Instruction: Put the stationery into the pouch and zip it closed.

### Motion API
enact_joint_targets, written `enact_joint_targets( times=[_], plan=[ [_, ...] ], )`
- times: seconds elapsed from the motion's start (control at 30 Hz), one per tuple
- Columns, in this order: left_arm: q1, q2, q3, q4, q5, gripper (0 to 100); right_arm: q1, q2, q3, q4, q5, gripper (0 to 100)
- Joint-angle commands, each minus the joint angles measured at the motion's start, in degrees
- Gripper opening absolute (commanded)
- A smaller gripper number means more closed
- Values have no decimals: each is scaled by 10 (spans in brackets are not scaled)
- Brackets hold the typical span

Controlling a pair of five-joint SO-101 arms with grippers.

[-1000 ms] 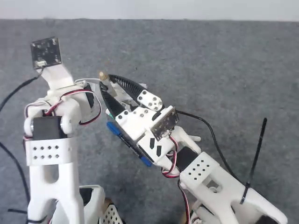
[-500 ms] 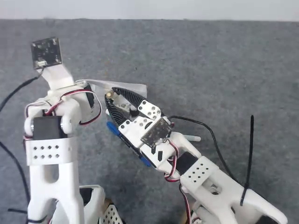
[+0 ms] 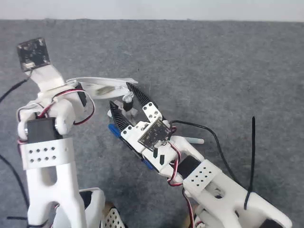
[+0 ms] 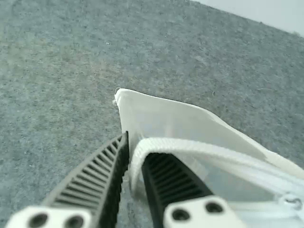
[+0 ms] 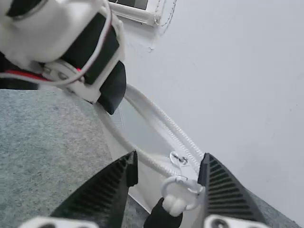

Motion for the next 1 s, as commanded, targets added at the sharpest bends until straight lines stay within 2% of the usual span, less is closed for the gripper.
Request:
enact_joint_targets(
  times=[0.0,0.13,0.27,0.57,0.67,0.83,0.97],
  plan=[
    [-4,-3,-7,-23,7,9,6,-59,-6,40,4,202],
    [-6,-3,-6,-29,7,9,7,-134,-15,139,2,202],
    [-6,-2,-5,-29,7,9,12,-188,-46,270,-34,202],
    [-23,0,-5,-30,7,9,15,-194,-191,583,-37,202],
    [-23,1,-5,-30,7,10,26,-194,-207,633,-36,193],
    [-23,1,-2,-31,7,10,65,-194,-208,650,11,91],
    [-23,1,-2,-32,7,10,77,-184,-205,689,40,115]
  ],
)
